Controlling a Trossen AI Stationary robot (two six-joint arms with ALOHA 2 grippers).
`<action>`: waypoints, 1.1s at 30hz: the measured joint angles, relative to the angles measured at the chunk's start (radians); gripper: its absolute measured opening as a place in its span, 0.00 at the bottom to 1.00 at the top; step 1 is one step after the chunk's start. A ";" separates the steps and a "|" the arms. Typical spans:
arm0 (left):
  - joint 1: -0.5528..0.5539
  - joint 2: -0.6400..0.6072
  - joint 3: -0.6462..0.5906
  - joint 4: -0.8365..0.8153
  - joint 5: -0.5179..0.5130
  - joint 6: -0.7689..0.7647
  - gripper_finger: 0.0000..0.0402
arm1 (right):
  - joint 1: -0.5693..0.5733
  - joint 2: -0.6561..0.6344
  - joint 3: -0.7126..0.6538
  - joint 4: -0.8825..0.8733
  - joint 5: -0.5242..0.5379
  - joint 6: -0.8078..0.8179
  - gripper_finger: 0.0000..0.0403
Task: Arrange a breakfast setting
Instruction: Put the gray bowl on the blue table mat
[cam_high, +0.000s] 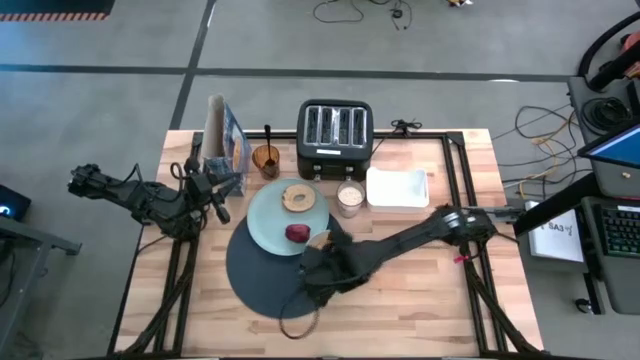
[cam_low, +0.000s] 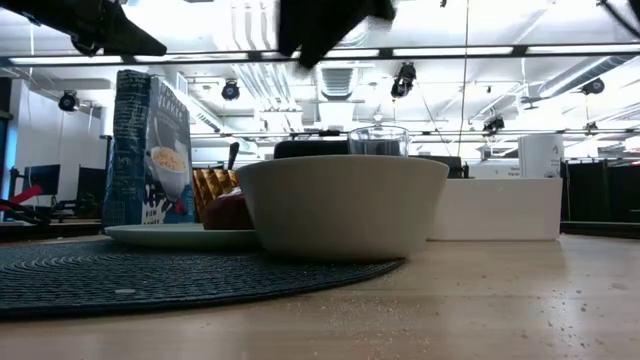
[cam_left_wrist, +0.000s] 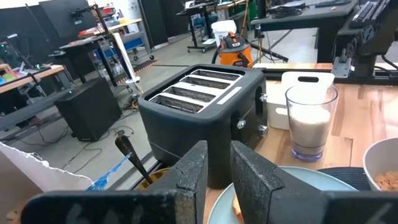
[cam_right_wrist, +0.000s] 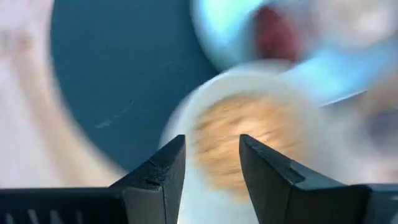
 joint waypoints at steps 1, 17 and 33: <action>0.000 0.000 0.000 0.000 0.000 -0.008 0.13 | 0.012 -0.031 -0.018 -0.024 0.092 -0.030 0.35; -0.005 0.107 -0.048 0.191 0.181 -0.304 0.13 | -0.015 -0.787 -1.112 0.678 0.177 -0.347 0.08; -0.005 0.243 0.019 0.241 0.174 -0.292 0.13 | -0.029 -0.865 -1.777 1.497 0.175 -0.138 0.02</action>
